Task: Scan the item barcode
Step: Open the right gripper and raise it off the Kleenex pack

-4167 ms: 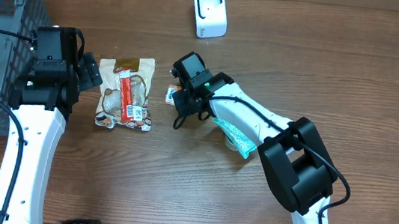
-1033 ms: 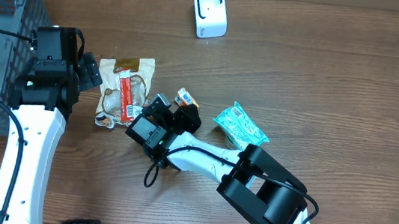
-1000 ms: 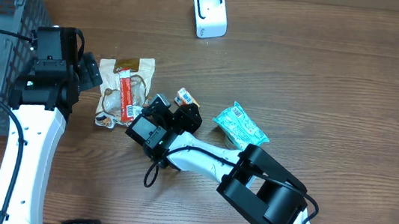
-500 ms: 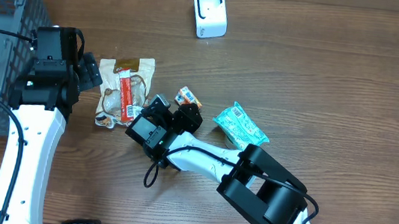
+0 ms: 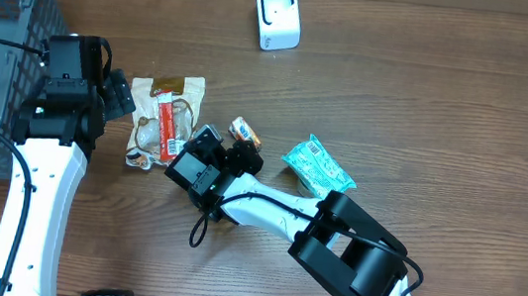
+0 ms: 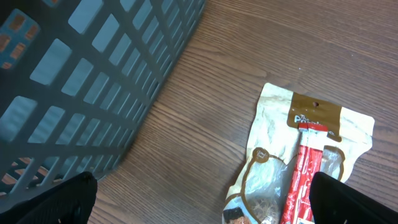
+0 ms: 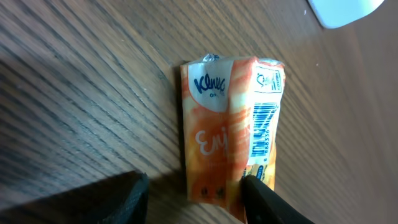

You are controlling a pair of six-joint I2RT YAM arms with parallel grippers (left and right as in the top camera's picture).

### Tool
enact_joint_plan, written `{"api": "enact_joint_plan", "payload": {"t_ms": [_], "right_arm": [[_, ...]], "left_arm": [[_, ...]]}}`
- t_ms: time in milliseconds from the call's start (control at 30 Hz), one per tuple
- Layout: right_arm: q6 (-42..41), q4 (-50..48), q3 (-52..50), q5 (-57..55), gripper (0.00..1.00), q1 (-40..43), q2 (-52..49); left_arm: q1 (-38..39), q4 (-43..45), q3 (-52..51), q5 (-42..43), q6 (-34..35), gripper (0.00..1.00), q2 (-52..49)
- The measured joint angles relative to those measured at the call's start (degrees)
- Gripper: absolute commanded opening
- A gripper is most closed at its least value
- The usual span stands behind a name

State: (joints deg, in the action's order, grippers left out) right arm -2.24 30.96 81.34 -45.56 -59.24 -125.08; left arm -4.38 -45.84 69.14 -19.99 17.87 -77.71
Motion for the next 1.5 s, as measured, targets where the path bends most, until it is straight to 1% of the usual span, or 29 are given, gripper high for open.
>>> {"api": "enact_joint_plan", "payload": {"t_ms": [267,500,633,667,700,767,800,933,1167,1367,1500], "right_arm": [[-1.64,0.13,0.72,9.44,0.52,0.26,5.16],[-2.01,0.50,1.16,16.85,0.53,3.39,10.97],[-2.10,1.29,1.16,22.34,0.58,5.81,12.09],[-2.19,1.49,1.16,24.39,0.62,6.58,12.41],[-2.16,1.64,1.16,25.97,0.63,7.19,12.72],[-2.23,2.08,1.16,29.94,0.70,8.81,13.81],[-2.25,2.21,1.16,31.71,0.72,9.64,14.34],[-2.25,3.26,1.16,36.81,0.75,12.66,15.19],[-2.23,3.13,1.16,38.73,0.76,13.40,14.82],[-2.25,2.29,1.16,39.08,0.77,13.40,9.33],[-2.23,1.42,1.16,39.19,0.77,13.42,7.41]], "left_arm": [[0.00,0.00,0.00,0.00,0.00,1.00,-0.02],[0.00,-0.02,0.00,0.00,0.00,1.00,-0.02],[0.00,-0.02,0.00,0.00,0.00,1.00,-0.02],[0.00,0.00,0.00,0.00,0.00,1.00,-0.02],[0.00,0.00,0.00,0.00,0.00,1.00,-0.02],[0.00,0.00,0.00,0.00,0.00,1.00,-0.02],[0.00,0.00,0.00,0.00,0.00,1.00,-0.02],[0.00,-0.02,0.00,0.00,0.00,1.00,-0.02],[0.00,-0.02,0.00,0.00,0.00,1.00,-0.02],[0.00,-0.02,0.00,0.00,0.00,1.00,-0.02],[0.00,-0.02,0.00,0.00,0.00,1.00,-0.04]]}}
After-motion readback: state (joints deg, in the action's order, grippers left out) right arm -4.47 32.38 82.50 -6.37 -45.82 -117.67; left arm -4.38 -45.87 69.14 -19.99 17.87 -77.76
